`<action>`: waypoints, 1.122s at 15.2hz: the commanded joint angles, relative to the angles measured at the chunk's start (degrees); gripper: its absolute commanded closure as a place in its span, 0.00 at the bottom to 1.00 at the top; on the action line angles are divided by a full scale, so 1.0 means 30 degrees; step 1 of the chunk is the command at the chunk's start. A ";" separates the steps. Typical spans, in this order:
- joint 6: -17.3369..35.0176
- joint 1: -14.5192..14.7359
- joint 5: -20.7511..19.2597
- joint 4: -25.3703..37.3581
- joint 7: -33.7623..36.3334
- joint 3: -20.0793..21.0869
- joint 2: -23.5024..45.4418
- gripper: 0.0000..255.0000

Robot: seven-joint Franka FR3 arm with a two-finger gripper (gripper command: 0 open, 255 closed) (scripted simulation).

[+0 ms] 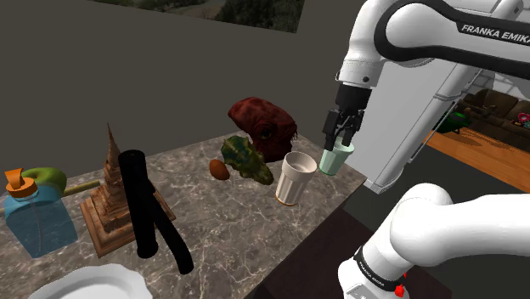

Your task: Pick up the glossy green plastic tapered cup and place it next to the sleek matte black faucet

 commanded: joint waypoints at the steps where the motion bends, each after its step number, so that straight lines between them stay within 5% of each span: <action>1: 0.0000 0.0000 0.0000 0.0000 0.0000 0.0000 0.0000 0.00; 17: 0.5400 -0.2478 -0.4113 -0.0461 -0.7349 -0.7524 0.3128 0.00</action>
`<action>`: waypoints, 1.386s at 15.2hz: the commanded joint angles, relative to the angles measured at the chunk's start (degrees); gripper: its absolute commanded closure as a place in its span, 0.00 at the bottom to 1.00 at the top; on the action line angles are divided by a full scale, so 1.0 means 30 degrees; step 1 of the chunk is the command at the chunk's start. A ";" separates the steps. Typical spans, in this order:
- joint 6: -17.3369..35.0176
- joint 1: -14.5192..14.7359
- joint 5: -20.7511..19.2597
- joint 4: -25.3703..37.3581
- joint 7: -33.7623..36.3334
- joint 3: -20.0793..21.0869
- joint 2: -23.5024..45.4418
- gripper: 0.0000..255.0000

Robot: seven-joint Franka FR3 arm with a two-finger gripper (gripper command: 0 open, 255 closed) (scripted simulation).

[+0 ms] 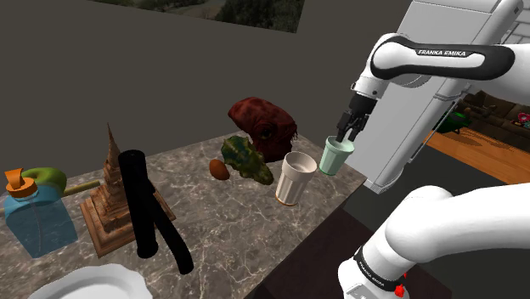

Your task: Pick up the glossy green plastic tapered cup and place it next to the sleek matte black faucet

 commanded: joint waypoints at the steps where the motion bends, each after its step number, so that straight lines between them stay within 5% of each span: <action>1: 0.0848 -0.0229 -0.0314 0.0039 -0.1046 -0.1051 0.0646 0.00; 9: 0.3564 0.0038 0.0419 0.2273 -0.5354 -0.5253 0.5002 0.00; 15: 0.4794 0.0832 0.3503 0.4969 -0.9748 -0.8653 0.9699 0.00; 21: 0.6082 0.0932 0.4404 0.4292 -1.0565 -0.8912 1.0690 0.00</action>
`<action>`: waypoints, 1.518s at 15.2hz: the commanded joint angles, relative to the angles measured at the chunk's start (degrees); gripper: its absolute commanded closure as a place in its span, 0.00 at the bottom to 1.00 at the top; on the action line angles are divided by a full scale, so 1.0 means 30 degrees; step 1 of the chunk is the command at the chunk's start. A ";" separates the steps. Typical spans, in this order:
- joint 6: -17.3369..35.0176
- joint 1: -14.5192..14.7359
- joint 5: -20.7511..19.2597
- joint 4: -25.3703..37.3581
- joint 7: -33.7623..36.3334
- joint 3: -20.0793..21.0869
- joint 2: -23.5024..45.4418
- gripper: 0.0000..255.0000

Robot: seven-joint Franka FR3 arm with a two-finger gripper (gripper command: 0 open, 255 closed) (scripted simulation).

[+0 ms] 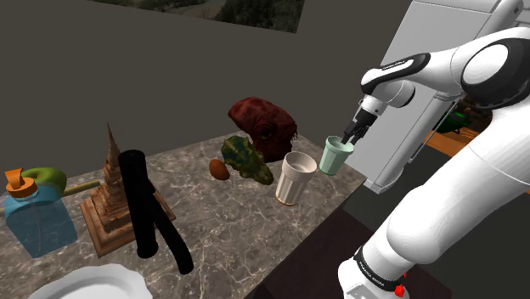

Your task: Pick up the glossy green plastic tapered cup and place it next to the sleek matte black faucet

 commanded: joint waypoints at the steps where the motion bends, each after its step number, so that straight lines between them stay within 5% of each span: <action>1: 0.0518 0.0045 0.0221 -0.0376 -0.0187 -0.0033 0.0221 0.00; 10: 0.0909 0.0090 0.0410 -0.0655 -0.0323 -0.0042 0.0407 0.00; 11: 0.0908 0.0090 0.0411 -0.0654 -0.0324 -0.0043 0.0408 1.00; 23: 0.0210 0.0044 -0.0064 -0.0266 0.0160 0.0092 -0.0142 1.00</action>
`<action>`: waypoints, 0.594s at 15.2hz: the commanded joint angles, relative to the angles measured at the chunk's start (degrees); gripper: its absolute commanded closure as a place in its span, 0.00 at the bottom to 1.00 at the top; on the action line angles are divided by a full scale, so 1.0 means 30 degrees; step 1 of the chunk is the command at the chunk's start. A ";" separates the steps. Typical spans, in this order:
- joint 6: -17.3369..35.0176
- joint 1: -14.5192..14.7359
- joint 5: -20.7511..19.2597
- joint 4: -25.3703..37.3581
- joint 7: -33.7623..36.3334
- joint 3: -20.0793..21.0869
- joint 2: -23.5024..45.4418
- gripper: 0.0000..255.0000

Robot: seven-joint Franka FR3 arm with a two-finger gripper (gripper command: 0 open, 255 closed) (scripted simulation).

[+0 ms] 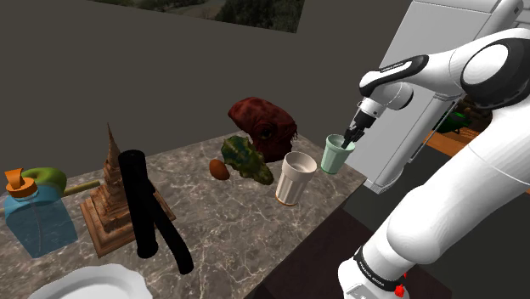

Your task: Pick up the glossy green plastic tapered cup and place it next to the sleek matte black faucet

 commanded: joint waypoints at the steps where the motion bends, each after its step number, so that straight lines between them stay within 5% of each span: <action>1: -0.0485 -0.0022 -0.0257 0.0318 0.0291 0.0091 -0.0304 1.00; 9: -0.2417 -0.0133 -0.1097 0.1581 0.1287 0.0500 -0.1409 1.00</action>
